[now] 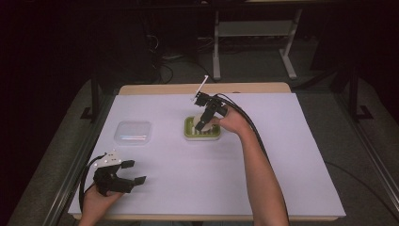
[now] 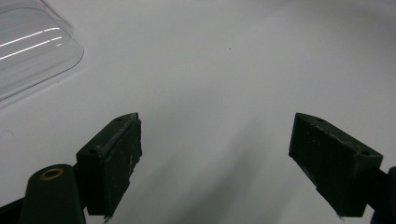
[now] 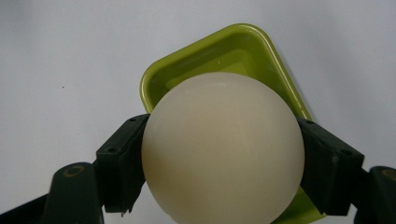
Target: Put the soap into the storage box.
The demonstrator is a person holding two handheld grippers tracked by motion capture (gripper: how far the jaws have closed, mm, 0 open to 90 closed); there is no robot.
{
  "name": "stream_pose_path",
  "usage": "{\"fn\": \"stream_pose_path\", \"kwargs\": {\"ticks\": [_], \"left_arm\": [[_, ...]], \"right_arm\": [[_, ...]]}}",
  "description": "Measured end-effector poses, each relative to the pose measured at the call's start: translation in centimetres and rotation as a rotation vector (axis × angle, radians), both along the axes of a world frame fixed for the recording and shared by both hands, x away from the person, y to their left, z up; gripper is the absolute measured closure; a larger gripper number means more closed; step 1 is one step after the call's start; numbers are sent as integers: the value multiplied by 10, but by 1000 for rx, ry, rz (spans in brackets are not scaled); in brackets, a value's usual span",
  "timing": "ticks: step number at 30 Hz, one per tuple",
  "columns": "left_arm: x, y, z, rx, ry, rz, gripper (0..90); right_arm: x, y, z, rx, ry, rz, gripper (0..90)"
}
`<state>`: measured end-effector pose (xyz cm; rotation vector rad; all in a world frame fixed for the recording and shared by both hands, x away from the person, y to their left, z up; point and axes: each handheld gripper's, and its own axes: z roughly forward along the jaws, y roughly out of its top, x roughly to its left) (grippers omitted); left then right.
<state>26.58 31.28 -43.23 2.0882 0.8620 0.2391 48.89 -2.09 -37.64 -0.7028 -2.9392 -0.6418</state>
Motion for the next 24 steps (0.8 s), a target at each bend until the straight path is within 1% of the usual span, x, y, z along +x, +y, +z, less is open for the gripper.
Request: {"fn": "stream_pose_path", "kwargs": {"ticks": [10,16,24], "left_arm": [[0,0,0,-1,2,-1,165],[0,0,0,1,1,-2,165],[1,0,0,6,-1,-6,164]], "right_arm": [[3,1,-6,0,11,-16,243],[4,1,-7,-9,5,-22,242],[6,0,-11,-11,16,-37,243]]}}
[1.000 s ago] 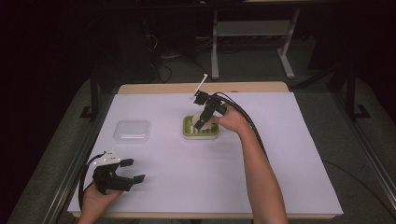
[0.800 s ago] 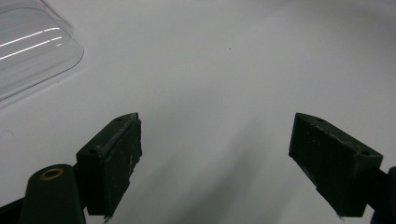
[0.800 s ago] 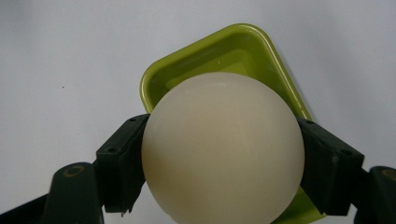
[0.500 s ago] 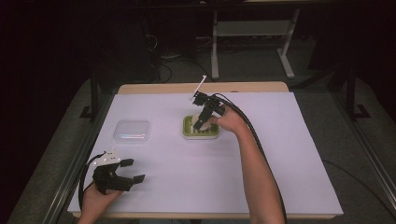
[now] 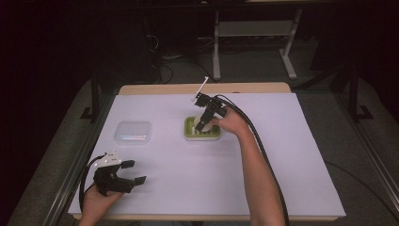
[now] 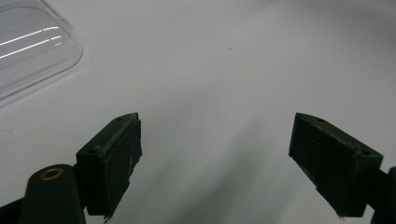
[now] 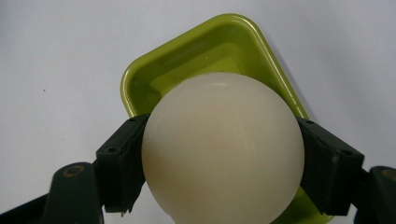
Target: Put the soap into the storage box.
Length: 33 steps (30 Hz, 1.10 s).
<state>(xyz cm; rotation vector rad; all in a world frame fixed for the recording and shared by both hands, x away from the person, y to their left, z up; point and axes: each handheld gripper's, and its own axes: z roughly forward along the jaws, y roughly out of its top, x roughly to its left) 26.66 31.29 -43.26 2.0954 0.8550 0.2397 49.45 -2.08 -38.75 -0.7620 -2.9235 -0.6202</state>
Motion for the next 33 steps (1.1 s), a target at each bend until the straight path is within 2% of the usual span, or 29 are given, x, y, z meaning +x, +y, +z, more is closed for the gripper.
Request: {"fn": "stream_pose_path", "kwargs": {"ticks": [27,33], "left_arm": [[0,-1,0,-1,6,-2,163],[0,-1,0,1,5,-3,163]], "right_arm": [[3,2,-11,-7,33,-17,242],[3,4,-12,-7,29,-16,242]]}}
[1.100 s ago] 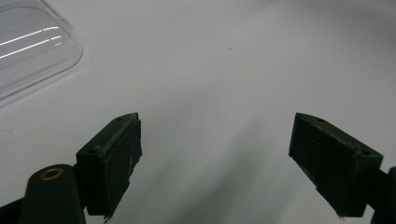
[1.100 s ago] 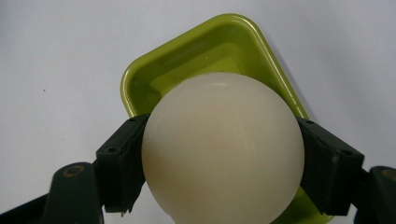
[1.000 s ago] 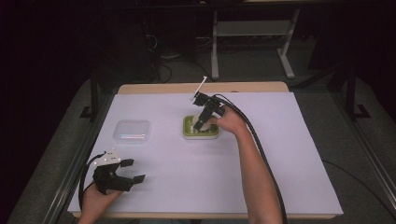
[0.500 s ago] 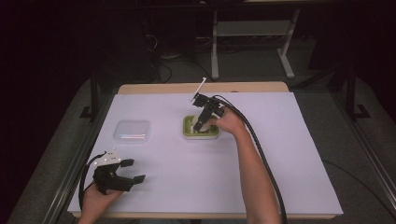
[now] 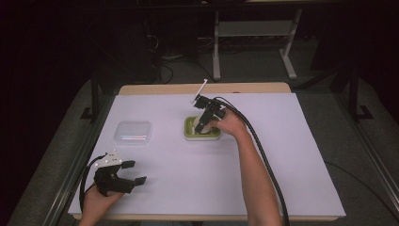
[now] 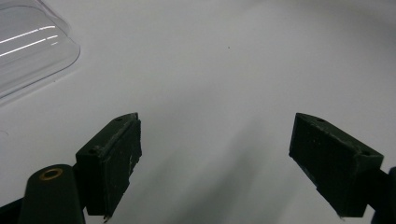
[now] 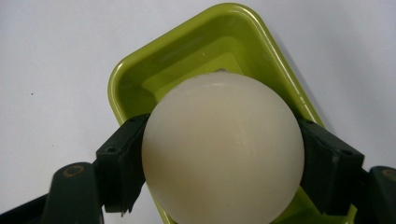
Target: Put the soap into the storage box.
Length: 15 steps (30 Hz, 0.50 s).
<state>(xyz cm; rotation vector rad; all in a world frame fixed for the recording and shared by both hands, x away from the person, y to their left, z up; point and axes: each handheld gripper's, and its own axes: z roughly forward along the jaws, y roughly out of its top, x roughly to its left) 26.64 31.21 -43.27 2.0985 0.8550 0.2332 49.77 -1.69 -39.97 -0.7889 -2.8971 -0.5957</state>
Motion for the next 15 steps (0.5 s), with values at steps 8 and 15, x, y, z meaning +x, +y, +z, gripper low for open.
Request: {"fn": "stream_pose_path", "kwargs": {"ticks": [8,15], "left_arm": [[0,0,0,0,-2,-1,163],[0,0,0,0,-1,-1,163]], "right_arm": [[1,0,-2,-7,8,-4,242],[1,1,-2,-7,7,-1,242]]}}
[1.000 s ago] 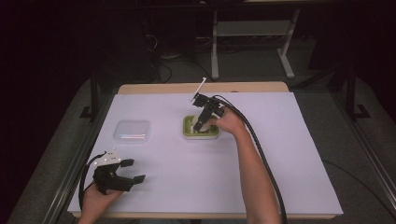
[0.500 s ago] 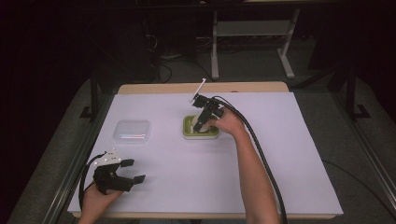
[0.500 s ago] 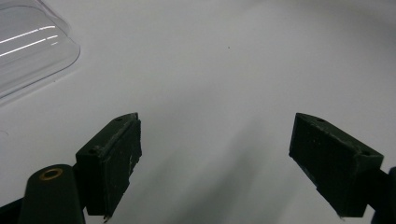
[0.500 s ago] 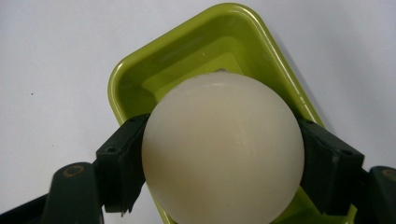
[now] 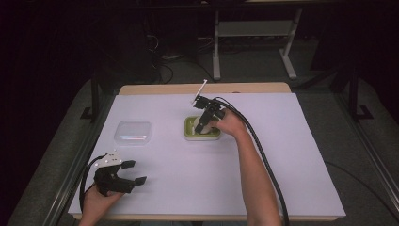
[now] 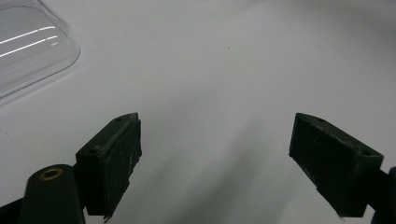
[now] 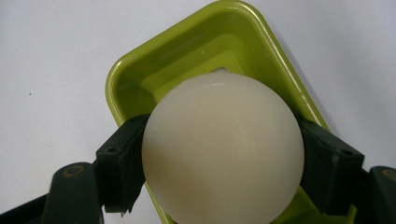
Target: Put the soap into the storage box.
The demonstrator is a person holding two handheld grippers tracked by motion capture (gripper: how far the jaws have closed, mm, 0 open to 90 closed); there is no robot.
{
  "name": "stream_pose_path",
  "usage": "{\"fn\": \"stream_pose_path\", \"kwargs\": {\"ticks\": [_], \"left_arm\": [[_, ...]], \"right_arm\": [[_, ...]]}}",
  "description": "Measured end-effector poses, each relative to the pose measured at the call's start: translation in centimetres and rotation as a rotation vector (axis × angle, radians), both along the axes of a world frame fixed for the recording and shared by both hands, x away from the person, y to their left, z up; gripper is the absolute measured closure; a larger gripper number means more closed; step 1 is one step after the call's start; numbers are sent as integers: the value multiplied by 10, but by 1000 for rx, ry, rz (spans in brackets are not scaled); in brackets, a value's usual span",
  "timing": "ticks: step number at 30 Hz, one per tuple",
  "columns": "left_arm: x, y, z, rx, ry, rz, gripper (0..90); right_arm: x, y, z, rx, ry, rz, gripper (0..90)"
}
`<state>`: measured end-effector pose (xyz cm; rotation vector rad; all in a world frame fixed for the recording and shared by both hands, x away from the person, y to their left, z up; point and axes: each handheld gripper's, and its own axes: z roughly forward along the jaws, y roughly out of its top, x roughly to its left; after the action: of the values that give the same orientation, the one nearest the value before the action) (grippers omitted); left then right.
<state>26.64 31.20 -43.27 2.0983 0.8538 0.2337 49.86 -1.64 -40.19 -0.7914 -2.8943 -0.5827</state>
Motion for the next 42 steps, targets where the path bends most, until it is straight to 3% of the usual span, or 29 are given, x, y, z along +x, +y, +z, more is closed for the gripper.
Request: {"fn": "stream_pose_path", "kwargs": {"ticks": [36,42], "left_arm": [[0,-1,0,-1,-2,-1,163],[0,0,0,-3,0,2,163]], "right_arm": [[0,1,-1,-10,7,-5,239],[-1,-1,3,9,3,-16,238]]}}
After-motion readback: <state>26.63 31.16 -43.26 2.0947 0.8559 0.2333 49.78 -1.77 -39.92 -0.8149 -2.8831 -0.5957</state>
